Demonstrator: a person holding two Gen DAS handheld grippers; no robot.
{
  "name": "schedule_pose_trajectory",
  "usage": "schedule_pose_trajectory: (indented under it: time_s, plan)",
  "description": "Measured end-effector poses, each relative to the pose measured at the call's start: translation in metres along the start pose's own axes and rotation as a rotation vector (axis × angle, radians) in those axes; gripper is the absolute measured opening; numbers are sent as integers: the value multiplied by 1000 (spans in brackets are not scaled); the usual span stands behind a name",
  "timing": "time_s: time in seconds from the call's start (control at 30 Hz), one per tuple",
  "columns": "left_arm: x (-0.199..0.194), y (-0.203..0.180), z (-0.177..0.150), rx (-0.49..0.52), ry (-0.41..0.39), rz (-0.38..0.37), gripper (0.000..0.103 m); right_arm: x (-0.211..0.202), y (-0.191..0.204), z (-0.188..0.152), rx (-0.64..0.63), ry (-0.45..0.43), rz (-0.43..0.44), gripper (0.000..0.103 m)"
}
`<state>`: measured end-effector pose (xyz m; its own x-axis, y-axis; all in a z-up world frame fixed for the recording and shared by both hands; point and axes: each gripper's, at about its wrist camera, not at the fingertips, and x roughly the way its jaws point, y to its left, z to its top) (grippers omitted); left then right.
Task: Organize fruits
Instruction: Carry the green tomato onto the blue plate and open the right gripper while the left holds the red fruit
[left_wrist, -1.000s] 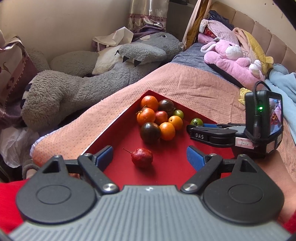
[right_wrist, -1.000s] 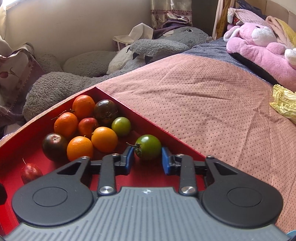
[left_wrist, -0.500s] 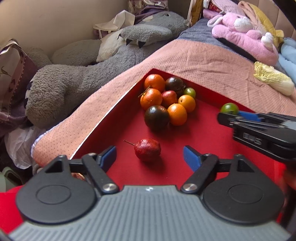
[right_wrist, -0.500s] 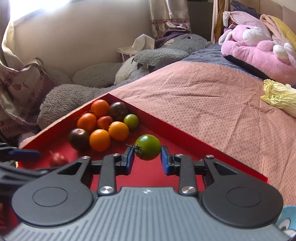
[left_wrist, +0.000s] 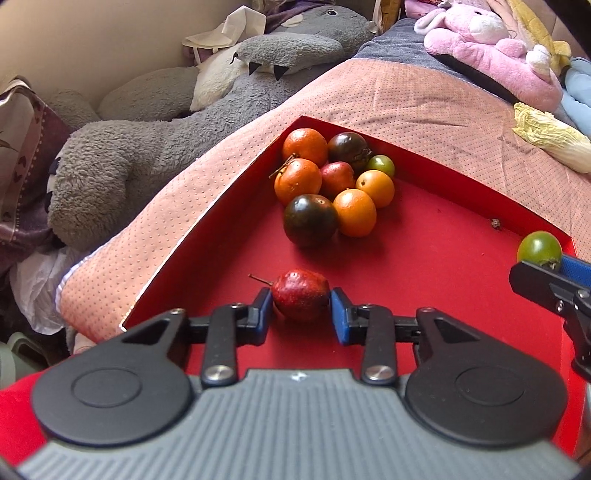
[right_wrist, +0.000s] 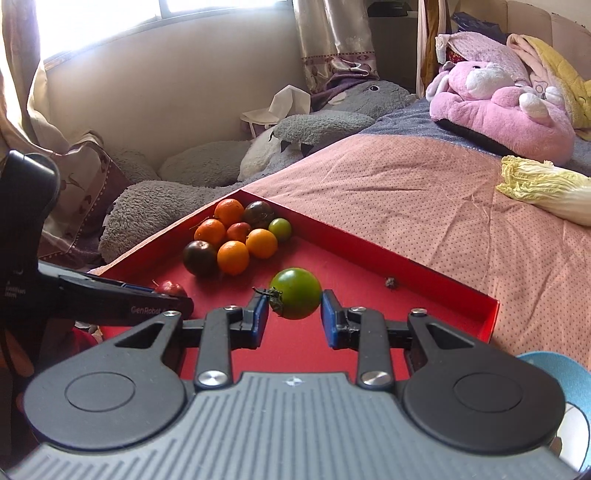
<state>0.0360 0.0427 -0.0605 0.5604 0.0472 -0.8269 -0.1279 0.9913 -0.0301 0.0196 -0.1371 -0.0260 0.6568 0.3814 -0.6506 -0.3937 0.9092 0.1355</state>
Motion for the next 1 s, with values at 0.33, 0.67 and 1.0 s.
schedule_pose_trajectory:
  time_s: [0.33, 0.67, 1.0]
  plan:
    - [-14, -11, -3, 39, -60, -34, 37, -22, 2, -12, 1, -2, 0, 36]
    - [-21, -35, -2, 73, -83, -65, 37, -41, -10, -23, 11, 2, -34, 36]
    - [-22, -60, -2, 102, -94, -95, 37, -59, -23, -28, 28, -8, -55, 36]
